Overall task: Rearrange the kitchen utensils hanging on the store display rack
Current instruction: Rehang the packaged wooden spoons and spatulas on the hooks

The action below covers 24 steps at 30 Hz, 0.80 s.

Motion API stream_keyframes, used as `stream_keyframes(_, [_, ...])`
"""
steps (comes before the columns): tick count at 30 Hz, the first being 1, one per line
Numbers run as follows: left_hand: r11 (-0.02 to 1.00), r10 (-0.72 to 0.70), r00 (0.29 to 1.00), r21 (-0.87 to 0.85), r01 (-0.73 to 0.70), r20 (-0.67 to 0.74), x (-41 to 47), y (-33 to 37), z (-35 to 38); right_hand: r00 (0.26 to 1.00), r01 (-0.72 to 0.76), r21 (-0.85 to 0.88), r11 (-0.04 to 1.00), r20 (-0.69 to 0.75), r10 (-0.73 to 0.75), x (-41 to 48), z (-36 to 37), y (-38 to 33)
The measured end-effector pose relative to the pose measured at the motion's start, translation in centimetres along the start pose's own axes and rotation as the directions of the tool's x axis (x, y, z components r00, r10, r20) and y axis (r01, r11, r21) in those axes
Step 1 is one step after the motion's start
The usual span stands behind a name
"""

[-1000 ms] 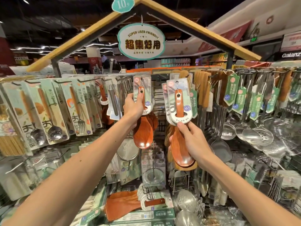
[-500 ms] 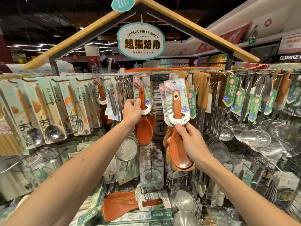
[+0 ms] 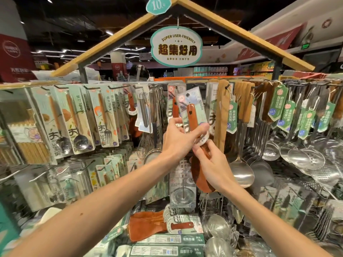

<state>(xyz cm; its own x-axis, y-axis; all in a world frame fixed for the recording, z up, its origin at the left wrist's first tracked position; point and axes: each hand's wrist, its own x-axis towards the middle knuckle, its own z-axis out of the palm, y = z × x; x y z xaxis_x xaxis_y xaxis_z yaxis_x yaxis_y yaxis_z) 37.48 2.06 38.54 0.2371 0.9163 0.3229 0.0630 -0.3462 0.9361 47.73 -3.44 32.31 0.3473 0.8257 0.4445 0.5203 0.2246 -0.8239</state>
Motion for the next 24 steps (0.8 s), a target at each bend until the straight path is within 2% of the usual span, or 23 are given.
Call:
stream_keyframes(4, [0.998, -0.03, 1.0, -0.055, 0.03, 0.0, 0.3, -0.9, -0.7, 0.999, -0.021, -0.064, 0.998, 0.033, 0.023, -1.1, 0.4, -0.9])
stream_keyframes(10, [0.997, -0.013, 0.999, -0.077, 0.01, -0.037, 0.4, -1.8, -2.6, 0.993, -0.112, 0.18, 0.977, 0.062, 0.103, -1.6, 0.4, -0.9])
stream_keyframes(13, [0.983, -0.064, 0.998, -0.172, 0.063, 0.001, 0.1, -2.3, -4.0, 0.984, -0.176, 0.228, 0.958, 0.059, 0.167, -1.8, 0.6, 0.6])
stream_keyframes(17, [0.989, -0.052, 0.998, -0.137, 0.054, 0.022, -0.5, -3.1, -5.6, 0.972, -0.231, 0.199, 0.952, 0.017, 0.233, -1.6, 0.3, 1.5])
stream_keyframes(20, [0.992, -0.035, 0.999, -0.123, 0.037, 0.019, -0.7, -3.4, -6.6, 0.98, -0.192, 0.086, 0.978, -0.028, 0.195, -0.5, 0.2, 1.5])
stream_keyframes(24, [0.988, -0.039, 0.999, -0.147, 0.04, 0.013, -1.1, -2.9, -7.7, 0.997, -0.082, 0.119, 0.99, 0.024, 0.08, 1.5, 0.6, -0.3])
